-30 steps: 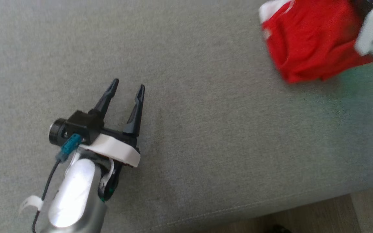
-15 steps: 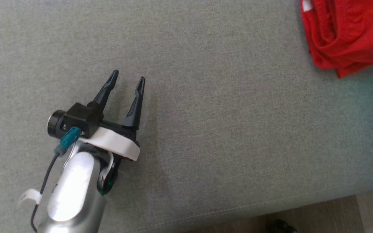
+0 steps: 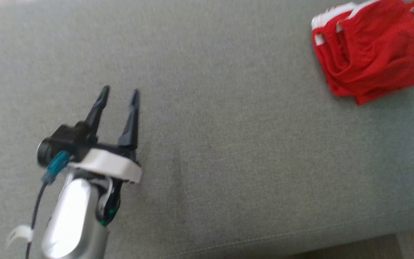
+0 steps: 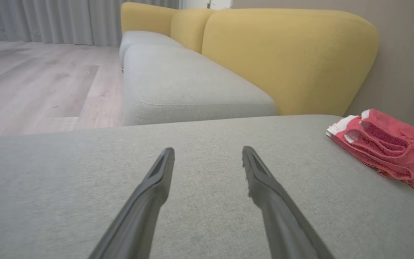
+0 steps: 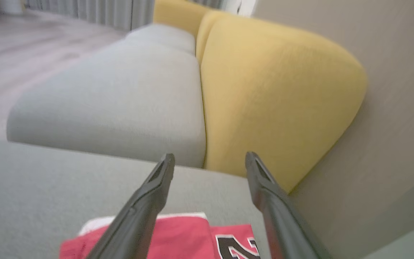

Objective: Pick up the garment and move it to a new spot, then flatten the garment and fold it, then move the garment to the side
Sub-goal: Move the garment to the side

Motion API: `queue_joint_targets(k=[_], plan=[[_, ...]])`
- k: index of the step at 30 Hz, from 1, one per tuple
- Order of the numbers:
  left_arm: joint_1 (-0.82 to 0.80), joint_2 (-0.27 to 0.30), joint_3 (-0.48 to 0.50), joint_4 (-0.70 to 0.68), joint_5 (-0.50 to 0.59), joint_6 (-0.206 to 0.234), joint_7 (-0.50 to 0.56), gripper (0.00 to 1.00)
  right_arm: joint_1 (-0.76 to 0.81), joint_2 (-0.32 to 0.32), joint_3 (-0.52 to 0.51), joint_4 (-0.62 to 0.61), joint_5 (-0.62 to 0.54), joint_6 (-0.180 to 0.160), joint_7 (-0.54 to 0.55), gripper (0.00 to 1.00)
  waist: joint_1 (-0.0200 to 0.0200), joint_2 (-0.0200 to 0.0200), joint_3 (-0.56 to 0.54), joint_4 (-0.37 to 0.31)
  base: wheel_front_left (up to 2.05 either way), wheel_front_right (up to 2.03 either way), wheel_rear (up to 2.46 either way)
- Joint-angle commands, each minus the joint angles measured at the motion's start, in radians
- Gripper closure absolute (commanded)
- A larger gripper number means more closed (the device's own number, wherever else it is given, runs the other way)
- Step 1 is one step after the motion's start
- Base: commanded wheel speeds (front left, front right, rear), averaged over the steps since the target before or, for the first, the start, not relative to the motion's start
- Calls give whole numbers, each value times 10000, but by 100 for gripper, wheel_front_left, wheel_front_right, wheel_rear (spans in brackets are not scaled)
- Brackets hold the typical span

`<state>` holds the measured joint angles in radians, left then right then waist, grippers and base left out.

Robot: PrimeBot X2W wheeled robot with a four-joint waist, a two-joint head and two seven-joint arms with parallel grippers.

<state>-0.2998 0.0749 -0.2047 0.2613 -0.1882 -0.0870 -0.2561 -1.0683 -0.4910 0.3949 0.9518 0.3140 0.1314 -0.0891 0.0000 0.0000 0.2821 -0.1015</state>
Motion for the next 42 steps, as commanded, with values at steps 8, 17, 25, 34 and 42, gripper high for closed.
queue_joint_targets(k=[8, 17, 25, 34, 42], plan=[[587, 291, 1204, -701, 17, 398, -57, 0, 2194, 564, -426, -2157, 436, -7, -758, 0, 0, 0, -1923, 295, 0, 0, 0], [1401, 84, 1665, -299, -432, 675, -57, 0, 5504, 1352, -1647, -4745, 314, -7, -777, 0, 0, 0, -2774, 655, 0, 0, 0], [1808, -57, 1789, -120, -601, 759, -57, 0, 8186, 2419, -2611, -6330, -113, -7, -982, 0, 0, 0, -2978, 900, 0, 0, 0], [2110, -144, 1908, -200, -566, 623, -57, 0, 9398, 3048, -2968, -6922, -621, -7, -1415, 0, 0, 0, -3039, 1005, 0, 0, 0], [2211, -201, 1995, -256, -470, 602, -57, 0, 9441, 3231, -2922, -6914, -746, -7, -1510, 0, 0, 0, -3051, 1051, 0, 0, 0]])
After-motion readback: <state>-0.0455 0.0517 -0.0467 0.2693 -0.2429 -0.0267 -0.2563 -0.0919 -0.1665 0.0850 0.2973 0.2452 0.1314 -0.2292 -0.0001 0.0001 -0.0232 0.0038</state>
